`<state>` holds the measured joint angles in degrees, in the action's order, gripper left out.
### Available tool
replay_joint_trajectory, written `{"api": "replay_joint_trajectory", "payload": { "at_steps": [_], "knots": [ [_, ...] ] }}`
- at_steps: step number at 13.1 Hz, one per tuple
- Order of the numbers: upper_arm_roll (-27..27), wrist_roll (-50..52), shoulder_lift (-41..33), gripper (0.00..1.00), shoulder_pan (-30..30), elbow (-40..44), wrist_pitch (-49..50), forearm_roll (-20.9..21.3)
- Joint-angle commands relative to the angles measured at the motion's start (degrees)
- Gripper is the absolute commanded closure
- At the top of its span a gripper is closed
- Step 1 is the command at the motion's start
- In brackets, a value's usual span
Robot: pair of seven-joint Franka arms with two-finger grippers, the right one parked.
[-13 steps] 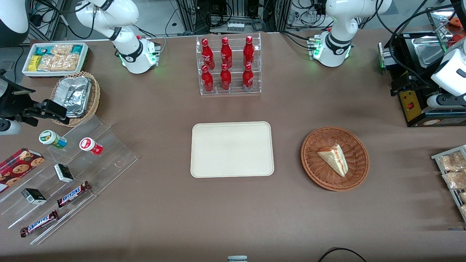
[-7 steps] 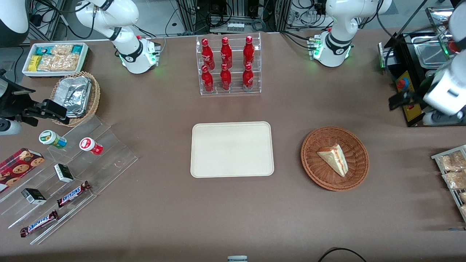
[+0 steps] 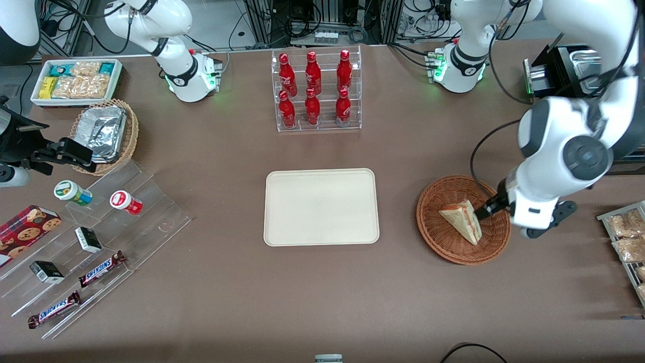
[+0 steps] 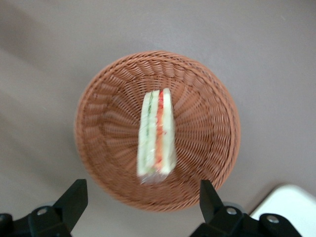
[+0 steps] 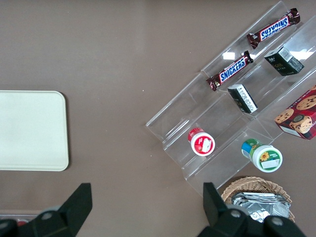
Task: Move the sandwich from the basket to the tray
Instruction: 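Move the open left gripper down over the wrapped sandwich in the basket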
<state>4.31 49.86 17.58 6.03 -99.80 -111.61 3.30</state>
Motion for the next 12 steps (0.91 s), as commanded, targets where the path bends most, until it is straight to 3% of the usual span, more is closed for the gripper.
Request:
{"api": "replay_joint_trajectory", "payload": {
  "at_steps": [1,4,7,12],
  "knots": [
    [-0.4,7.8,0.0,0.00,0.7,-5.3,-6.5,0.8],
    [-0.4,11.0,-1.0,0.00,1.0,-12.2,-13.6,1.1],
    [-0.4,10.9,-3.1,0.00,1.0,-19.4,-17.8,5.3],
    [-0.4,11.8,-1.9,0.00,0.8,-23.9,-29.5,4.6]
  ]
}}
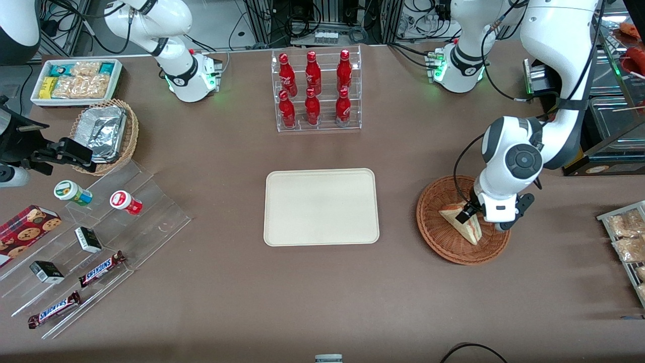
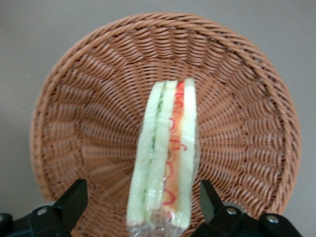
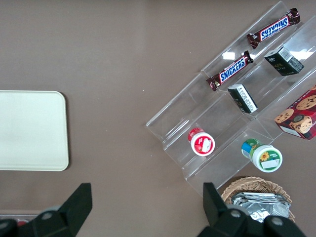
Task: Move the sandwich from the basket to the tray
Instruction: 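Close the left gripper on the sandwich and lift it from the basket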
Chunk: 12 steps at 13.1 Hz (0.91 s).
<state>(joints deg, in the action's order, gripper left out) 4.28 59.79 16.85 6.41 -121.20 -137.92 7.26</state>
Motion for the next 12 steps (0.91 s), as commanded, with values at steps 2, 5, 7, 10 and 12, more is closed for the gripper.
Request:
{"api": "replay_joint_trajectory", "payload": {
  "at_steps": [2,5,7,10,12],
  "knots": [
    [-0.3,2.2,0.2,0.01,0.5,-2.2,-4.9,0.5],
    [-0.2,3.5,0.7,1.00,0.6,-0.9,-4.7,0.5],
    [-0.1,3.5,1.3,1.00,0.6,-0.2,-4.6,0.5],
    [0.0,3.5,1.2,1.00,0.7,1.9,-1.8,0.5],
    [0.6,2.9,1.2,1.00,1.1,5.1,3.9,0.5]
  ]
}}
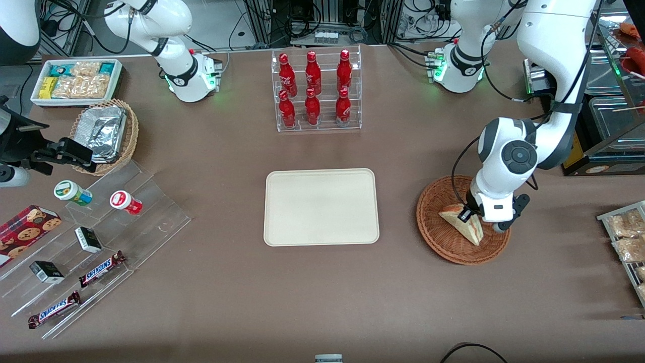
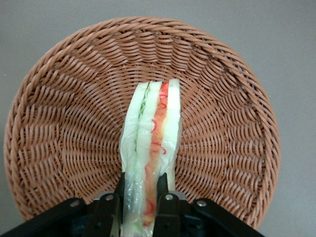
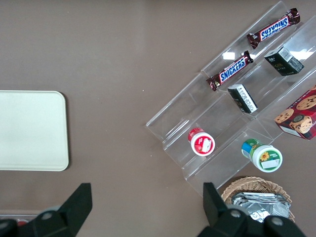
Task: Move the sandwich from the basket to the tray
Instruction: 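Close the left gripper on the sandwich and lift it from the basket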
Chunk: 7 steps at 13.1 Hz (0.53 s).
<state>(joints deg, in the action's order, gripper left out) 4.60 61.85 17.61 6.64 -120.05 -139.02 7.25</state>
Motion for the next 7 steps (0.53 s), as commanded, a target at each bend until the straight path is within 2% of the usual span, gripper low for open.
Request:
{"api": "replay_joint_trajectory", "payload": {
  "at_steps": [1,5,7],
  "knots": [
    [0.5,0.5,0.1,1.00,0.9,5.7,9.0,0.7],
    [5.9,-8.6,-1.8,1.00,0.9,16.9,32.0,0.7],
    [9.5,-10.8,-2.3,1.00,0.9,22.9,40.5,0.7]
  ]
}}
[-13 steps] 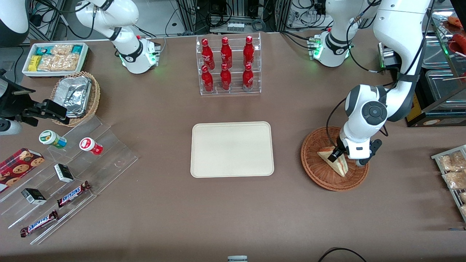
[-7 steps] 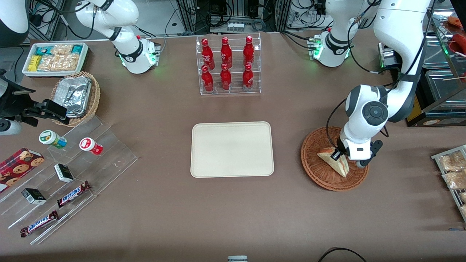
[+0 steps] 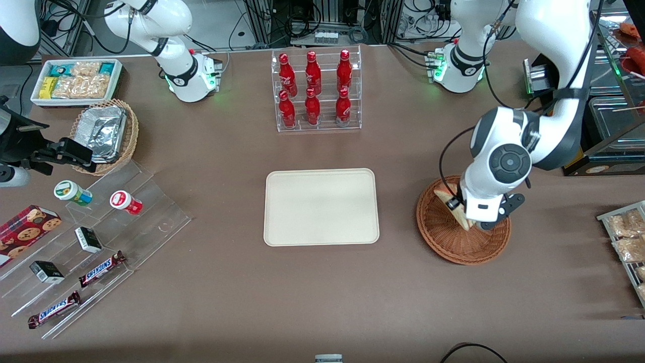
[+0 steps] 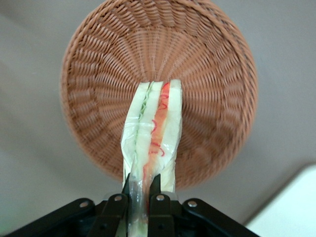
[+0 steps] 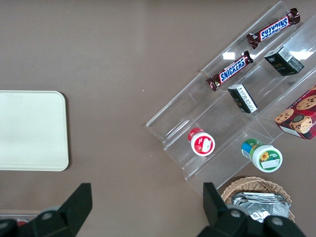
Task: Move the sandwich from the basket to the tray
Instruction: 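Carry the sandwich with the left gripper over the cream tray and lower it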
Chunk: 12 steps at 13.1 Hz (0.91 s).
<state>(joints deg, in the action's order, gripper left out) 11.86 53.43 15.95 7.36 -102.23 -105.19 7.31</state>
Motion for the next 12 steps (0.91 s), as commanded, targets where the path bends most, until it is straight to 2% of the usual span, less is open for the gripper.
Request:
{"api": "replay_joint_trajectory", "payload": {
  "at_steps": [1,4,8,10,11,12],
  "knots": [
    [5.0,-2.5,-0.5,1.00,0.2,6.9,8.3,0.5],
    [13.6,-1.5,1.4,1.00,0.3,7.4,7.6,0.9],
    [22.8,0.5,7.1,1.00,1.1,8.2,0.4,2.8],
    [22.6,5.2,12.1,1.00,6.7,9.8,-3.2,8.0],
    [22.6,9.2,17.7,1.00,8.9,11.9,-6.0,14.3],
    [22.7,10.3,20.2,1.00,10.3,13.4,-7.0,16.6]
  ]
}}
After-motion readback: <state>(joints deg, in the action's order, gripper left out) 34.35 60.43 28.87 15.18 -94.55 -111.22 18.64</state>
